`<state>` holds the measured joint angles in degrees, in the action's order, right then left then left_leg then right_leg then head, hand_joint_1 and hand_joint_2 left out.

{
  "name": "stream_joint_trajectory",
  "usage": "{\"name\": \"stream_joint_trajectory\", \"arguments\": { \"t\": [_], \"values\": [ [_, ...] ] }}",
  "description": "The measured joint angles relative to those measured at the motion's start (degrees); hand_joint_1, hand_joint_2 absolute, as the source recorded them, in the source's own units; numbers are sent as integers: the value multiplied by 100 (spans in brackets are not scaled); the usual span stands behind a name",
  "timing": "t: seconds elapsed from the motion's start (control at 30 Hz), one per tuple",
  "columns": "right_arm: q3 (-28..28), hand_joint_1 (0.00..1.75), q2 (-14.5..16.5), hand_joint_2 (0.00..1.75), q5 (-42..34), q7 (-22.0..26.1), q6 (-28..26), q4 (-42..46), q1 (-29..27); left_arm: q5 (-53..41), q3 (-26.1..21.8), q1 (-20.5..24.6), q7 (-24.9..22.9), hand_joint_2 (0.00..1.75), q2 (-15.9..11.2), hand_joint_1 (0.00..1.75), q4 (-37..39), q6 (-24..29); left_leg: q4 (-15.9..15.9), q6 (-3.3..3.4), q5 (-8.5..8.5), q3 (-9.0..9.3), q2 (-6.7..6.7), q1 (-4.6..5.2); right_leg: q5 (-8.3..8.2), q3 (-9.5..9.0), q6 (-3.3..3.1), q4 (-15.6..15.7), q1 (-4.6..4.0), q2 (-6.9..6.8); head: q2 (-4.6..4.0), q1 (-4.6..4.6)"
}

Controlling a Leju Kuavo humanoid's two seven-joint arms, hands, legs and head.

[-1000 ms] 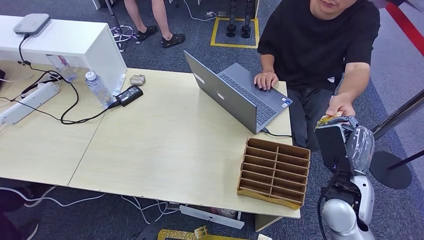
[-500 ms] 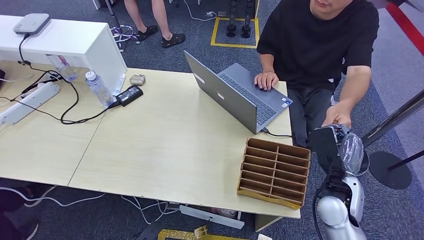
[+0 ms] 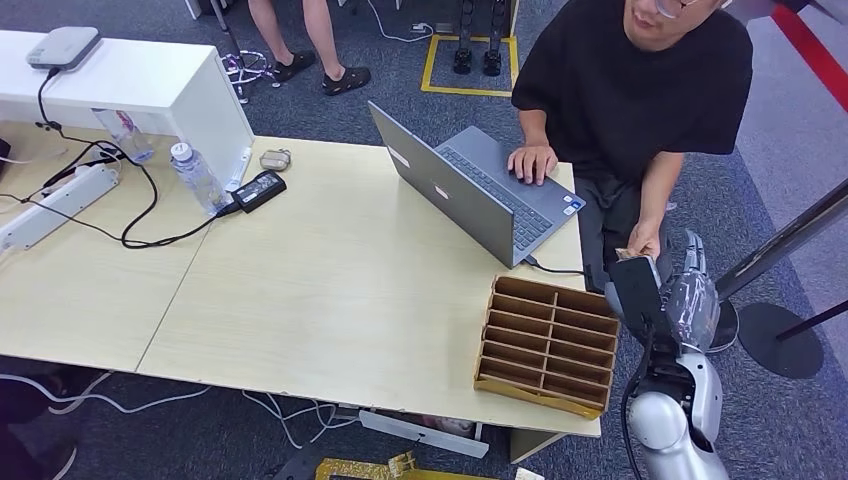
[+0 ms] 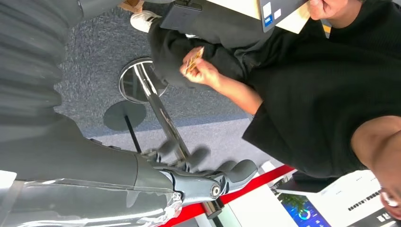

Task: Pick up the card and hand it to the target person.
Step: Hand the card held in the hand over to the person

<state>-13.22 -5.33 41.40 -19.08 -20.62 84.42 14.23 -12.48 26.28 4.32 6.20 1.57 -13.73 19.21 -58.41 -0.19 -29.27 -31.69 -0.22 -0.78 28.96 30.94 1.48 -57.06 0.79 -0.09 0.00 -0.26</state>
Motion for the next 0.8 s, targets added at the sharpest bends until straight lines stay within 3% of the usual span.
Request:
{"name": "stream_joint_trajectory", "arguments": {
  "t": [0.17,0.53,0.8],
  "values": [
    [-13,0,44,175,-106,252,-171,78,-108,31,-1,-1,-43,0,4,0,0,22,0,0,0,0,0,0,0,0,0,0,0,0,0,0],
    [-18,0,180,175,-1259,1177,-897,739,-939,144,-1,-4,-137,0,54,0,0,81,1,0,-1,-1,0,0,1,0,0,0,0,-1,0,-1],
    [-17,0,205,175,-1349,1267,-954,898,-1169,150,-1,-2,-142,0,61,0,0,81,1,0,0,2,3,0,0,0,0,1,0,1,0,0]
  ]
}}
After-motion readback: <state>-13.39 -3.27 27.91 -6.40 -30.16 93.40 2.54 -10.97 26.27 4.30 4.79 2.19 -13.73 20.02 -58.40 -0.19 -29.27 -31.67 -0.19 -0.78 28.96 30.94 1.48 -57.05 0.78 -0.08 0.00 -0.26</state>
